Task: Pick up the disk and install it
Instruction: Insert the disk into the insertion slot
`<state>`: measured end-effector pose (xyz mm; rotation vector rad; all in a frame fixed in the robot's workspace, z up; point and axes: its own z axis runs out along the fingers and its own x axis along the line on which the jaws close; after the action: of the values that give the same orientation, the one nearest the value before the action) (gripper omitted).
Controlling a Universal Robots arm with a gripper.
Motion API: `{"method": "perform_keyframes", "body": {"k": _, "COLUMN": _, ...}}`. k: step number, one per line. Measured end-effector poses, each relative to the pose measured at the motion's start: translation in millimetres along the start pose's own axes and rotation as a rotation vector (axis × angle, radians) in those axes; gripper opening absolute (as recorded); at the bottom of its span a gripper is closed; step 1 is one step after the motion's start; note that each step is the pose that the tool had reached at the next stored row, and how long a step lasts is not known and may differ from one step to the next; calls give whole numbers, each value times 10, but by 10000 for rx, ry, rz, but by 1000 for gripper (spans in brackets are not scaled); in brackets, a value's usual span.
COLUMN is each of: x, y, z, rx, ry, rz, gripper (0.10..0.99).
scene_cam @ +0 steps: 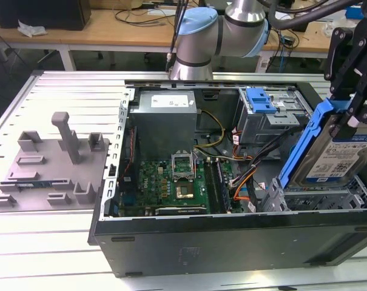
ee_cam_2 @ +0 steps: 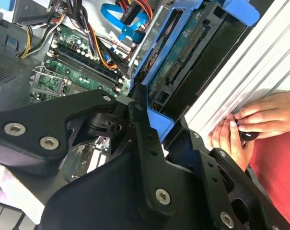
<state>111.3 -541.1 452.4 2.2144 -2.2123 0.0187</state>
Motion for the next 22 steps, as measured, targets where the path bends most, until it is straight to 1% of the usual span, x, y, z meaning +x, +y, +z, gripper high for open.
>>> {"method": "perform_keyframes", "body": {"k": 2, "x": -7, "y": 0, "z": 37, "rx": 1, "ry": 39, "rz": -26, "gripper": 369}}
{"method": "perform_keyframes", "body": {"k": 6, "x": -11, "y": 0, "z": 83, "rx": 1, "ry": 91, "rz": -66, "gripper": 369}}
{"method": "perform_keyframes", "body": {"k": 9, "x": -11, "y": 0, "z": 110, "rx": 2, "ry": 97, "rz": -92, "gripper": 369}}
{"method": "perform_keyframes", "body": {"k": 22, "x": -12, "y": 0, "z": 184, "rx": 3, "ry": 96, "rz": -175, "gripper": 369}}
